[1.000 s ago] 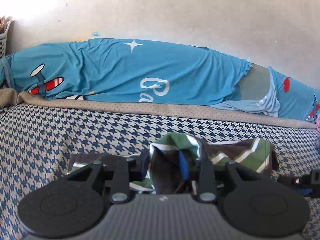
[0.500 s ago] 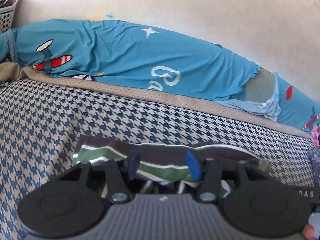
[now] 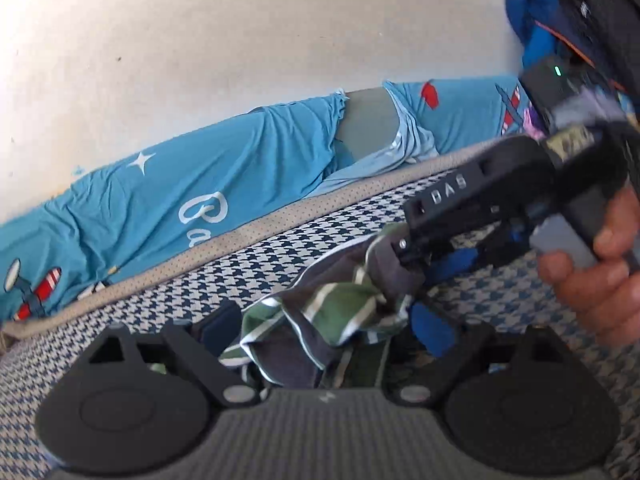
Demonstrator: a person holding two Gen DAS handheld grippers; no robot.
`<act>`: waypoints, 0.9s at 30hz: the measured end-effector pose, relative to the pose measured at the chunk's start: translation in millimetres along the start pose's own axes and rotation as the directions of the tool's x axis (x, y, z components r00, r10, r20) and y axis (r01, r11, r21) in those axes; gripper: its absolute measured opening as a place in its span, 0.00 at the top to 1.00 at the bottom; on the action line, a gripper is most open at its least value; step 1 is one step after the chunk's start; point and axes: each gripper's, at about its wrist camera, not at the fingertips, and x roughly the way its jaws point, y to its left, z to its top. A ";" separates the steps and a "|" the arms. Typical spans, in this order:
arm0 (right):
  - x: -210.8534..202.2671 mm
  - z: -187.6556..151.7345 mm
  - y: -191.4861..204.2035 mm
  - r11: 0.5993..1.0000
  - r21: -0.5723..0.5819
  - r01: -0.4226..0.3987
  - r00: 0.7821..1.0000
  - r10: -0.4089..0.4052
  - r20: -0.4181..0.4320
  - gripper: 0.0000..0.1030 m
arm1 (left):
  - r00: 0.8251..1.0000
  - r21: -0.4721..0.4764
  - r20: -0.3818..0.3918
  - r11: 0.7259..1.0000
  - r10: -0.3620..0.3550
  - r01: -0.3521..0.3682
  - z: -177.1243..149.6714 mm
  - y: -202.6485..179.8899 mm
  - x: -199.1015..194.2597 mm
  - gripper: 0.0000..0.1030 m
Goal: Fold clothes
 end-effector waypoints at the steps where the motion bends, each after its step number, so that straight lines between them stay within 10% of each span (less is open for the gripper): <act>1: 1.5 0.5 0.4 1.000 0.005 -0.008 1.000 0.008 0.001 0.49 | 1.000 0.026 -0.002 0.999 0.019 -0.019 -1.4 -5.8 3.3 0.10; 9: 6.1 -0.1 3.5 1.000 0.004 -0.025 1.000 0.025 -0.002 0.49 | 0.997 -0.059 -0.026 0.995 0.075 -0.077 -0.3 -11.5 24.8 0.10; 14: 4.3 -1.2 3.2 0.999 -0.020 -0.039 0.999 0.039 -0.017 0.49 | 0.997 -0.133 -0.034 0.989 0.063 -0.067 1.4 -8.0 31.2 0.52; 27: -8.9 2.2 -3.0 0.985 -0.114 0.131 0.991 -0.129 0.019 0.49 | 0.979 -0.487 -0.157 0.853 0.127 -0.189 -7.4 76.1 68.1 0.55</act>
